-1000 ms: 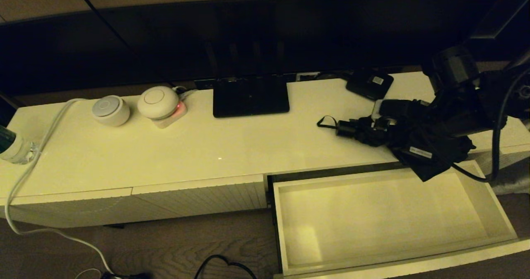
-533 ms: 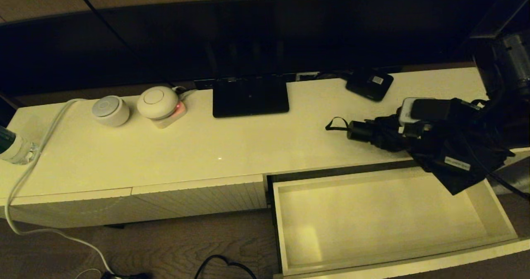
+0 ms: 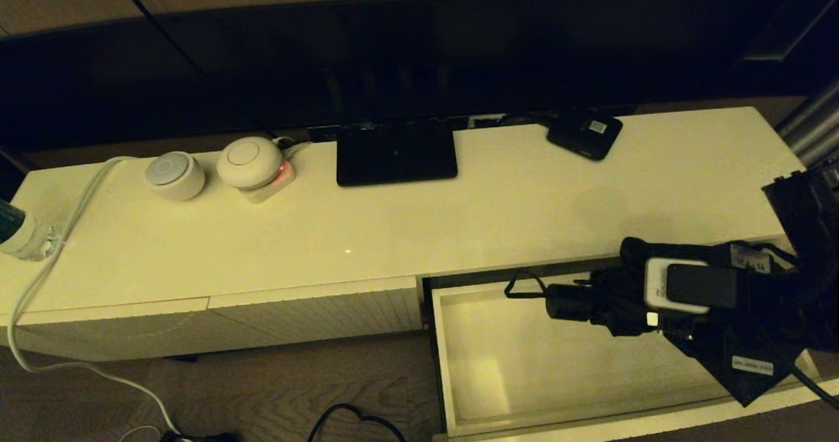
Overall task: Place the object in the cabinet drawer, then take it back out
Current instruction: Put the umbrella in the drawer
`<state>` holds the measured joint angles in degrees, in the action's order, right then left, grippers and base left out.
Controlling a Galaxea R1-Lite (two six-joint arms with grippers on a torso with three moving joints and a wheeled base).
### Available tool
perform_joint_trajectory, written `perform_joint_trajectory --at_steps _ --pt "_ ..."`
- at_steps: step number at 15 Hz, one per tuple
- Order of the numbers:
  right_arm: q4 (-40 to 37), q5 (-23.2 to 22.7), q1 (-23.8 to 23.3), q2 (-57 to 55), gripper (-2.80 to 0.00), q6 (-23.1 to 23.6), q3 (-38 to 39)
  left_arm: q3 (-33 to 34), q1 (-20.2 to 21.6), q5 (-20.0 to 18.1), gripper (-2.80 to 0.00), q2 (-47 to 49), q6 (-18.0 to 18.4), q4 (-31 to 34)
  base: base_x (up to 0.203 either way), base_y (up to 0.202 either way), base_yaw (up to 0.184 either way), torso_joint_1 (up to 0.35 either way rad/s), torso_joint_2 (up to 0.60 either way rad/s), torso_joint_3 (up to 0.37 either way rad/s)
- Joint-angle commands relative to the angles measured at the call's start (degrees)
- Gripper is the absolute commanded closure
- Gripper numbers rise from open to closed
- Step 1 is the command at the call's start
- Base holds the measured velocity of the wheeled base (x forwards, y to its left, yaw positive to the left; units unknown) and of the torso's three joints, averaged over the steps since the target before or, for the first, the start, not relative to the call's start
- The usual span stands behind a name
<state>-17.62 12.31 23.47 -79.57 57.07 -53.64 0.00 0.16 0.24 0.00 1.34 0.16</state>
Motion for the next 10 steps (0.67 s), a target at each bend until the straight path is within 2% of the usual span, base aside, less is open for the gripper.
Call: perform_joint_trajectory --at_steps 1,4,7,10 --pt "4.3 0.1 1.0 -1.3 0.00 0.4 4.9 0.2 0.0 0.0 0.00 0.0 0.0 0.0 0.000 0.000 0.000 0.000 0.00 0.000" --pt "10.0 0.1 1.5 -3.8 0.00 2.5 9.6 0.2 0.0 0.0 0.00 0.0 0.0 0.0 0.000 0.000 0.000 0.000 0.00 0.000" --pt "18.5 -0.3 1.1 -8.1 0.00 7.0 13.5 0.2 0.0 0.0 0.00 0.0 0.0 0.0 0.000 0.000 0.000 0.000 0.00 0.000" --pt "22.5 -0.4 1.0 -12.0 0.00 10.1 13.4 0.2 0.0 0.0 0.00 0.0 0.0 0.0 0.000 0.000 0.000 0.000 0.00 0.000"
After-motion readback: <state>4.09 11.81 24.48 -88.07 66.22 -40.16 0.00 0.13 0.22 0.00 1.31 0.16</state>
